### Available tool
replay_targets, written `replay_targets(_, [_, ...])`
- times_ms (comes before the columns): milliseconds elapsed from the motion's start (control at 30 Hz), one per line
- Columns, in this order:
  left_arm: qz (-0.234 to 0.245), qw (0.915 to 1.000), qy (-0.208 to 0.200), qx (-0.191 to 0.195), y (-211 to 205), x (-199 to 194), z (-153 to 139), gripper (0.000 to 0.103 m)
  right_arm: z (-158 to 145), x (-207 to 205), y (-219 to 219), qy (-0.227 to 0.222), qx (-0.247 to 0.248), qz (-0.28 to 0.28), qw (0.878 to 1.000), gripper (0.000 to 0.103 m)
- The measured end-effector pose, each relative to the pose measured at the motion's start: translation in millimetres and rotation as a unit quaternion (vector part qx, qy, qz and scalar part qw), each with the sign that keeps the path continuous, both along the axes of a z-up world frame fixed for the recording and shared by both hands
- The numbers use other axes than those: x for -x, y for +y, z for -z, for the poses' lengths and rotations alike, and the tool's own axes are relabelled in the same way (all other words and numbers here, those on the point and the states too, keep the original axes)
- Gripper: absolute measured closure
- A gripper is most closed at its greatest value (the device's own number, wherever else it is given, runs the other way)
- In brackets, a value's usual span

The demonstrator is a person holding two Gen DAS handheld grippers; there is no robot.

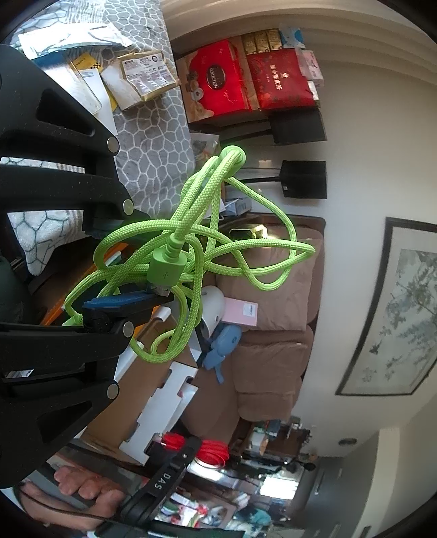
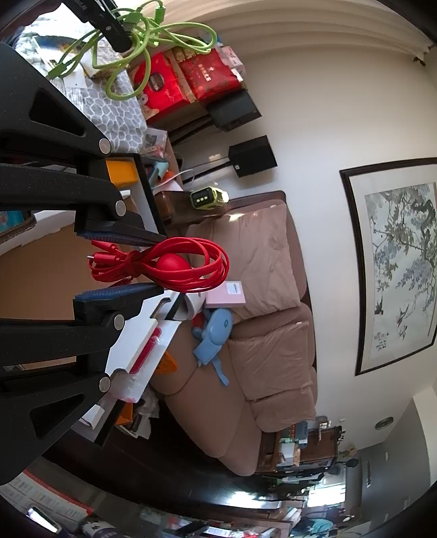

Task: Organize objects

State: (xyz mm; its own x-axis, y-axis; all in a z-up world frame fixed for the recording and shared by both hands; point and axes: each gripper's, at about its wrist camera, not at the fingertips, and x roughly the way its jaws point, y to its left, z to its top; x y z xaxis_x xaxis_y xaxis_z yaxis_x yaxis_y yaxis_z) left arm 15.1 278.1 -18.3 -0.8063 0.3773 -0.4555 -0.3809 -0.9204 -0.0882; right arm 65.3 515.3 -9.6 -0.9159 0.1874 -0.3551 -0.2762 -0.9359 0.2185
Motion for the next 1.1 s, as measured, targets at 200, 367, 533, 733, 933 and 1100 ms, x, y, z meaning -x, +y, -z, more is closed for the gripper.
replay_targets(200, [0.003, 1.0000, 0.002, -0.001, 2.5, 0.5, -2.7, 0.080, -0.9, -1.6, 6.9, 0.000, 0.004, 0.009, 1.000, 0.082])
replay_targets(367, [0.004, 1.0000, 0.004, -0.001, 3.0, 1.2, -4.3, 0.080, -1.6, -2.1, 9.4, -0.001, 0.006, 0.014, 1.000, 0.082])
replay_targets(533, [0.004, 1.0000, 0.005, -0.001, 3.7, 1.1, -4.9, 0.080, -1.6, -2.1, 10.1, -0.002, 0.006, 0.014, 1.000, 0.082])
replay_targets(733, [0.004, 1.0000, 0.006, -0.002, 4.5, 0.3, -5.8, 0.080, -1.3, -3.5, 16.0, -0.003, 0.007, 0.018, 1.000, 0.082])
replay_targets(933, [0.004, 0.9999, 0.010, -0.005, 5.5, -0.6, -9.5, 0.080, -0.6, -7.8, 25.6, -0.001, 0.011, 0.025, 1.000, 0.082])
replay_targets(1100, [0.004, 0.9999, 0.009, -0.007, 6.6, -0.7, -10.2, 0.080, -0.8, -10.7, 33.0, -0.001, 0.015, 0.032, 0.999, 0.082])
